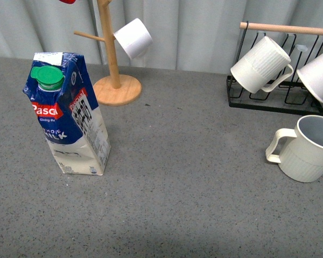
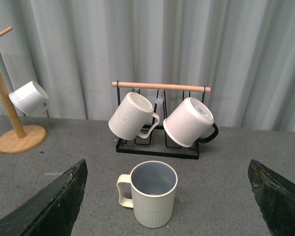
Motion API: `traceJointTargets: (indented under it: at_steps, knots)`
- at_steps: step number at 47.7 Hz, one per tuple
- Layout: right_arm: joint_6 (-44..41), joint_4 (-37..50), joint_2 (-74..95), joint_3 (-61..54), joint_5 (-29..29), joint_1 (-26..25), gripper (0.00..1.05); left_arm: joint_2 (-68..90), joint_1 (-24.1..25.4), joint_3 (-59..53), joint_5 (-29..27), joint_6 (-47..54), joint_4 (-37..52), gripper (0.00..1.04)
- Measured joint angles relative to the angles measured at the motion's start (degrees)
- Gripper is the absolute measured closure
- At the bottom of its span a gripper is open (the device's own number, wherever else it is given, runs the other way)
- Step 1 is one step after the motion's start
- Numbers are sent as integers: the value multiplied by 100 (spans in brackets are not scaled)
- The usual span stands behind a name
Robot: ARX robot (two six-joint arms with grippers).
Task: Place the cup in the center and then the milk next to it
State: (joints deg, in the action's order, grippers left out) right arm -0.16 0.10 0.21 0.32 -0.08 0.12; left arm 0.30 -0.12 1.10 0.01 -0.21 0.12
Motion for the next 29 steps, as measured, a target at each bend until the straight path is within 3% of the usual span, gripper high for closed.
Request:
traceJointTargets:
  at_steps: [29]
  knots:
    - [0,0,0,0,0,0,9,0,0,0,0,0,0,6]
